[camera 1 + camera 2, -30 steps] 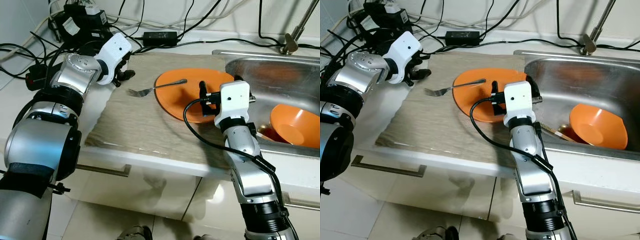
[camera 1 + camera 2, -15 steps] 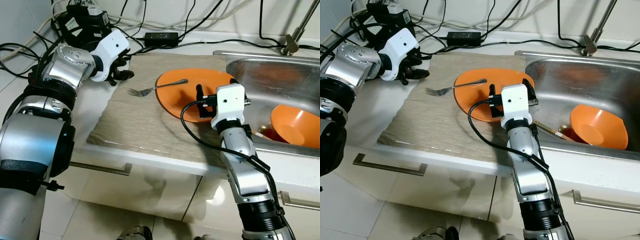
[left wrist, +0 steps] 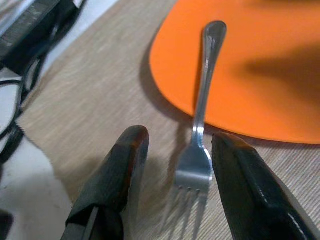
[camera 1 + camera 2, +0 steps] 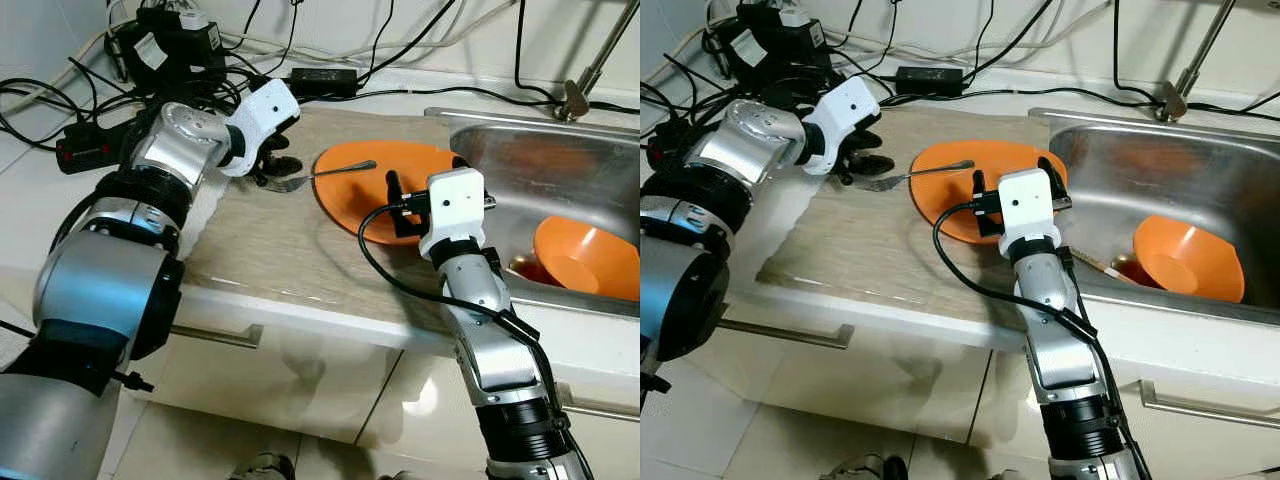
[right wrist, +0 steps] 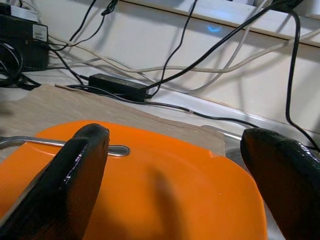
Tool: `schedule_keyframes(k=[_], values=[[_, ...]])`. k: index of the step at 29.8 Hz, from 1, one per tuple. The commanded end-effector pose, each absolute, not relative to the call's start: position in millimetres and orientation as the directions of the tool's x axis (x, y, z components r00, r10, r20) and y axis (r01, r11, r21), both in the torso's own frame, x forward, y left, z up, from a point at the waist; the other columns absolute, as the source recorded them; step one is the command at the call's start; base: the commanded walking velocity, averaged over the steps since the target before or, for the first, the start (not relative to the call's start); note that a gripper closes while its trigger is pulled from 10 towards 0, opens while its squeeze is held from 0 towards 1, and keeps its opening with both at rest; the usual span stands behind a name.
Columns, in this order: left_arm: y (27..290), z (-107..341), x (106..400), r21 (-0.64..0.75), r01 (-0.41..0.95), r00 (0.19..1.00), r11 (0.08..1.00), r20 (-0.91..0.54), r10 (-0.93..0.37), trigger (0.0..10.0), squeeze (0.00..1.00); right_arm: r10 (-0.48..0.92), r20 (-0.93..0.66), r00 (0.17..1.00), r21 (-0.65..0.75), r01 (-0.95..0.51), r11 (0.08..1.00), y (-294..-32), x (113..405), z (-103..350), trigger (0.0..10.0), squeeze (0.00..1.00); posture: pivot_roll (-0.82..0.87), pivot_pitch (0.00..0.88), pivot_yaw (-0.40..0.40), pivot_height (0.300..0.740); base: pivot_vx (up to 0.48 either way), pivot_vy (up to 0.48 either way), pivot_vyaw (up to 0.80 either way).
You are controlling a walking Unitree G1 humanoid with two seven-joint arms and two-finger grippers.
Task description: Kitchen organization
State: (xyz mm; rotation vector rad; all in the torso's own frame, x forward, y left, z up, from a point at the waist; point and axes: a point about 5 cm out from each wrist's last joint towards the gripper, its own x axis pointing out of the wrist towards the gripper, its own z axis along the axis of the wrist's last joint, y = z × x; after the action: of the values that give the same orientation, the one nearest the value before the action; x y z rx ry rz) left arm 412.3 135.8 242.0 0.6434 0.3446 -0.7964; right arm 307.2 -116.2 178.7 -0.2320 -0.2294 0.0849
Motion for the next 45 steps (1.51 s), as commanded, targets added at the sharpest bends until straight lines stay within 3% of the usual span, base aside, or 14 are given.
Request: schedule_keyframes(k=[1, 12, 31, 32, 33, 45], values=[[137, 234, 411, 0.394, 0.756, 0.65, 0.522, -0.546, -0.529, 10.0, 0.0, 0.112, 0.238, 0.965, -0.24, -0.053, 0.969, -117, 306, 185, 10.0, 0.0, -0.11, 0.002, 0.006, 0.74, 0.0, 0.0, 0.0], [136, 223, 408, 0.389, 0.789, 0.608, 0.476, -0.607, -0.512, 10.0, 0.0, 0.097, 0.229, 0.969, -0.242, -0.04, 0.969, -121, 301, 181, 10.0, 0.0, -0.13, 0.0, 0.021, 0.74, 0.0, 0.0, 0.0], [124, 210, 408, 0.384, 0.776, 0.62, 0.5, -0.605, -0.499, 10.0, 0.0, 0.092, 0.229, 0.969, -0.256, -0.031, 0.966, -124, 299, 183, 10.0, 0.0, -0.15, 0.0, 0.015, 0.74, 0.0, 0.0, 0.0], [125, 208, 408, 0.386, 0.775, 0.621, 0.5, -0.609, -0.493, 3.3, 0.0, 0.092, 0.228, 0.969, -0.256, -0.031, 0.966, -124, 299, 183, 10.0, 0.0, -0.15, 0.0, 0.015, 0.74, 0.0, 0.0, 0.0], [125, 207, 408, 0.387, 0.775, 0.622, 0.5, -0.611, -0.49, 0.0, 0.0, 0.092, 0.228, 0.969, -0.257, -0.031, 0.966, -124, 299, 183, 10.0, 0.0, -0.15, 0.0, 0.013, 0.74, 0.0, 0.0, 0.0], [136, 201, 408, 0.392, 0.738, 0.655, 0.549, -0.612, -0.443, 0.0, 0.0, 0.095, 0.218, 0.971, -0.26, -0.036, 0.965, -125, 298, 182, 10.0, 0.0, -0.14, 0.006, 0.0, 0.74, 0.0, 0.0, 0.0]])
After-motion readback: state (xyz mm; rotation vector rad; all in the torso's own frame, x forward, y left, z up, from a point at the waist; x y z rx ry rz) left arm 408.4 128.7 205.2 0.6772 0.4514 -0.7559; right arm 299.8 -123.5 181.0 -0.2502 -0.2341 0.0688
